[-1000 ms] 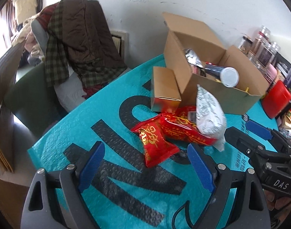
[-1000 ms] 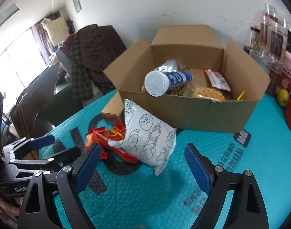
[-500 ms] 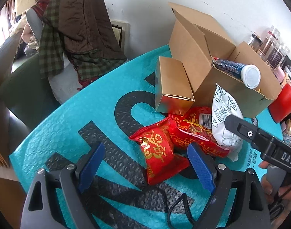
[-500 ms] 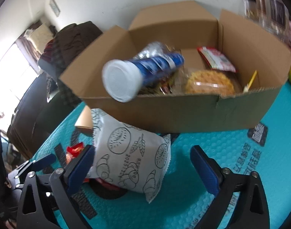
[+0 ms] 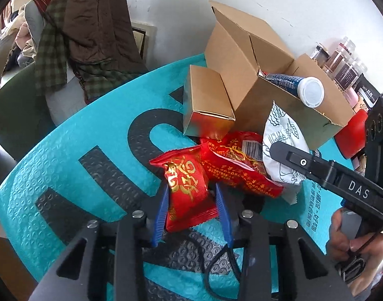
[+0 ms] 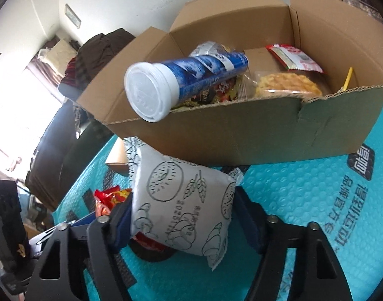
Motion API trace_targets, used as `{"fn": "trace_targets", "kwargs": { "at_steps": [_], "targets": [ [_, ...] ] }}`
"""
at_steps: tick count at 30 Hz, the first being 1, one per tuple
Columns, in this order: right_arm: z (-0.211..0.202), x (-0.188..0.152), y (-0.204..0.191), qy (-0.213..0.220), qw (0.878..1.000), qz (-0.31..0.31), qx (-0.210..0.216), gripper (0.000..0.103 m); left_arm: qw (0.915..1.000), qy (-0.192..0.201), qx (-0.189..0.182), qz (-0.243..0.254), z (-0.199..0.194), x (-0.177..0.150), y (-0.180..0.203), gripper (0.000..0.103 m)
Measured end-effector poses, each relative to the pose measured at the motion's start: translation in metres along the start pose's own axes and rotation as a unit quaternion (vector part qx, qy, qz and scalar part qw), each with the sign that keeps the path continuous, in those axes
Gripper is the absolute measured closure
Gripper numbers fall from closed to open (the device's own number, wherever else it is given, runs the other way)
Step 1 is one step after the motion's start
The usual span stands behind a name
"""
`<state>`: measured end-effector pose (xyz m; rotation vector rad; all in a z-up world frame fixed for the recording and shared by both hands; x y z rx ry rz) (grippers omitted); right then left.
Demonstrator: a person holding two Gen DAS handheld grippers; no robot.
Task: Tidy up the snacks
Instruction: 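Lower the left gripper onto the red candy bag while the right gripper approaches the white bread bag, then grasp the red candy bag with the left gripper while the right gripper grasps the white bread bag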
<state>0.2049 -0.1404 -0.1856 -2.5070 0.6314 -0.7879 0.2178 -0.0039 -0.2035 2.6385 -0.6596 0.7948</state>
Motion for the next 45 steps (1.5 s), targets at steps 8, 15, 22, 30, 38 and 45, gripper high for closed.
{"fn": "trace_targets", "kwargs": {
  "at_steps": [8,15,22,30,38,45],
  "targets": [
    [-0.014,-0.017,0.005,0.001,1.0,-0.014,-0.013,0.038,0.9999,-0.001,0.005,0.009,-0.013,-0.011,0.008,0.07],
    [-0.038,-0.041,0.022,-0.002,0.999,-0.02,-0.031,0.038,0.9994,-0.018,-0.026,0.016,-0.018,-0.03,0.028,0.079],
    [-0.06,-0.06,0.037,0.005,0.998,-0.027,-0.052,0.038,0.999,-0.031,-0.032,0.002,-0.017,-0.045,0.036,0.079],
    [-0.071,-0.071,0.044,0.007,0.998,-0.02,-0.056,0.038,0.9995,-0.031,-0.006,-0.007,-0.024,-0.045,0.037,0.079],
    [-0.072,-0.074,0.044,0.007,0.998,-0.019,-0.054,0.037,0.9999,-0.012,0.011,-0.003,-0.035,-0.037,0.036,0.066],
    [-0.074,-0.073,0.046,0.005,0.999,-0.012,-0.049,0.037,0.9996,-0.012,0.026,-0.006,-0.028,-0.025,0.031,0.059]
  ]
}}
Point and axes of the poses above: each gripper's, at about its wrist camera, not at the fingertips, and z roughly the way its jaws point, y to its right, x to its top, the point moved 8 cm from there along z, roughly the way its jaws point, and after that the axes turned 13 degrees about z, right-handed, at the moved point
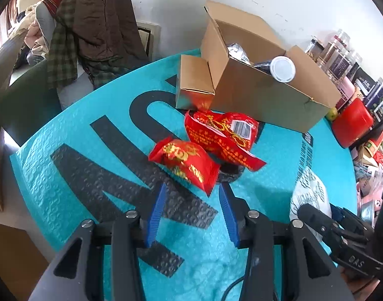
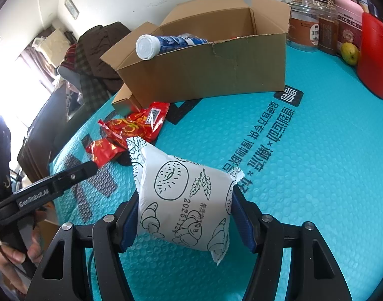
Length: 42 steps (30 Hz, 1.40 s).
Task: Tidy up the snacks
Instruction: 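Grasp the red candy bag with the left gripper while the right gripper grasps the white bread bag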
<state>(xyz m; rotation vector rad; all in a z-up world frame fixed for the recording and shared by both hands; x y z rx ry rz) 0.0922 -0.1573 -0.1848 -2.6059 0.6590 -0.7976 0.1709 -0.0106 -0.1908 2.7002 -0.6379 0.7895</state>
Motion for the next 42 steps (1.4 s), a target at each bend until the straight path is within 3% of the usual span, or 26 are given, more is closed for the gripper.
{"fn": "trace_targets", "kwargs": {
  "at_steps": [9,16,28,31,32,34,42],
  "targets": [
    [0.001,0.004,0.002,0.002,1.0,-0.003,-0.006,0.037,0.9997,0.0,0.022,-0.011,0.019,0.017,-0.011,0.059],
    [0.005,0.01,0.001,0.007,1.0,-0.012,-0.016,0.037,0.9994,-0.024,0.021,-0.016,0.038,0.02,-0.014,0.06],
    [0.011,0.014,-0.003,0.013,0.999,-0.027,-0.03,0.034,0.9985,-0.013,0.05,0.016,0.044,0.027,-0.012,0.06],
    [0.011,0.013,-0.002,0.014,0.999,-0.031,-0.031,0.034,0.9989,-0.002,0.046,0.012,0.042,0.026,-0.014,0.06],
    [0.011,0.013,-0.002,0.015,0.999,-0.031,-0.031,0.034,0.9988,0.0,0.047,0.011,0.041,0.026,-0.015,0.067],
    [0.011,0.013,-0.002,0.015,0.999,-0.033,-0.032,0.034,0.999,0.003,0.043,0.009,0.04,0.026,-0.016,0.07],
    [0.009,0.012,-0.003,0.024,0.998,-0.045,-0.038,0.038,0.9995,0.003,0.026,0.019,0.038,0.021,-0.009,0.071]
  ]
}}
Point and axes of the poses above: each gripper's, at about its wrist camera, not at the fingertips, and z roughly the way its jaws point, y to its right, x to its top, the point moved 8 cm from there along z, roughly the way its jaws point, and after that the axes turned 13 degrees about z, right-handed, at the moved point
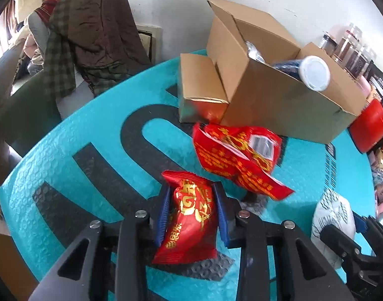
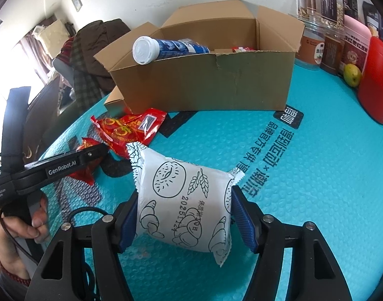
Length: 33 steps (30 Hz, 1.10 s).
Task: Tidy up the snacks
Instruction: 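Grasp the red candy bag with the left gripper while the right gripper grasps the white bread bag, then lift the red candy bag and white bread bag and carry both over the box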
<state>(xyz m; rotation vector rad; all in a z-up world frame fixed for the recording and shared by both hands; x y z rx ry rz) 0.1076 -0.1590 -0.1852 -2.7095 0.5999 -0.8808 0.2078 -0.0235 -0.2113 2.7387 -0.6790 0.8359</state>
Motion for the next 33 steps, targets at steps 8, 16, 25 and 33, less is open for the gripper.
{"fn": "trace_targets", "kwargs": {
  "at_steps": [8,16,25,33],
  "targets": [
    [-0.009,-0.009,0.006,0.006,1.0,-0.011,-0.014,0.039,0.9997,-0.008,-0.022,0.01,-0.015,-0.021,0.017,0.071],
    [-0.022,-0.022,0.015,0.011,0.999,-0.009,-0.028,0.039,0.9978,-0.012,-0.055,0.036,-0.025,-0.034,0.047,0.071],
    [-0.036,-0.034,0.03,0.015,0.999,-0.001,-0.043,0.039,0.9945,-0.012,-0.081,0.065,-0.029,-0.04,0.079,0.071],
    [-0.027,-0.039,0.036,0.0,0.998,0.001,-0.056,0.03,0.9941,-0.01,-0.07,0.083,-0.026,-0.043,0.084,0.071]
  ]
}}
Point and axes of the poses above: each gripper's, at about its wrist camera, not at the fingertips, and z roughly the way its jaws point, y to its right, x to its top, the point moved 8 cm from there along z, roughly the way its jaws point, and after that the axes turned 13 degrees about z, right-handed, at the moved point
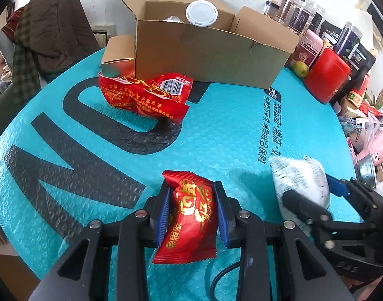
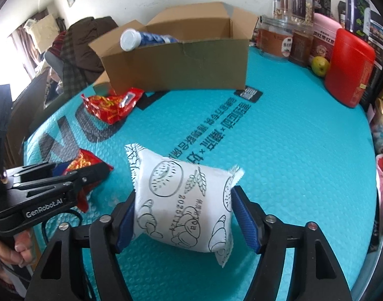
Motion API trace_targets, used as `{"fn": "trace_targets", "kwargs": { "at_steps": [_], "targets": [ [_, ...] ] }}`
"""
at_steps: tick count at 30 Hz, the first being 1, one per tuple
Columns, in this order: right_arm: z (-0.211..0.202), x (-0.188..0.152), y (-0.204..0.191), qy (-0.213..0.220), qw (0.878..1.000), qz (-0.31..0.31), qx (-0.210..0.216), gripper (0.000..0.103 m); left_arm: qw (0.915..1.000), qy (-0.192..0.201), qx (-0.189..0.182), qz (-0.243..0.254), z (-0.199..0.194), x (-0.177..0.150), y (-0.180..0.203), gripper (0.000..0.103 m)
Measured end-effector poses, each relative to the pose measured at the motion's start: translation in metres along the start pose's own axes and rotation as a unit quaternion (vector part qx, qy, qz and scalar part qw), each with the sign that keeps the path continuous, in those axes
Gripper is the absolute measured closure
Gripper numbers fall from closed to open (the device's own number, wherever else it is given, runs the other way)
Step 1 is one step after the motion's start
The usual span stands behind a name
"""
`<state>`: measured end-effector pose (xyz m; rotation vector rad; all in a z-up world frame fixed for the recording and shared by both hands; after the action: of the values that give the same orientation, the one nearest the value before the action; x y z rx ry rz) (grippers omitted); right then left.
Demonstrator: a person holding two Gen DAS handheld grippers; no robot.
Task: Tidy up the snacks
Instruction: 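Lift the red candy bag and white bread bag and carry both over the box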
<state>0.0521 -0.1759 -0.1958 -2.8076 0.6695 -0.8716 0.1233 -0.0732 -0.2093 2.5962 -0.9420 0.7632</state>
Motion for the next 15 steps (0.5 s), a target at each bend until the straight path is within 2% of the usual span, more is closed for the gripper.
{"fn": "trace_targets", "kwargs": {
  "at_steps": [3,8,15],
  "targets": [
    [0.008,-0.002,0.001,-0.009,1.0,0.012,0.01,0.028,1.0,0.001,0.002,0.0,-0.001,0.0,0.0,0.071],
    [0.003,0.0,0.0,0.002,1.0,0.002,0.007,0.035,1.0,0.002,-0.002,-0.006,-0.003,0.001,0.001,0.071],
    [0.0,-0.001,-0.001,-0.002,1.0,0.008,0.026,0.037,0.9998,0.018,-0.001,-0.001,-0.015,0.007,0.002,0.071]
  ]
}}
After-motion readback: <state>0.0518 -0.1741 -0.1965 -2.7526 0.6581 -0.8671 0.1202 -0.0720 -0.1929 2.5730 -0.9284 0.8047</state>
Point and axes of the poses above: each gripper's, at about its wrist camera, not at the fingertips, and z roughly the way its jaws point, y to its right, x to its top, the point moved 8 cm from there along z, roughly the way its jaws point, and after that the axes turned 13 degrees about z, right-handed, at the moved point
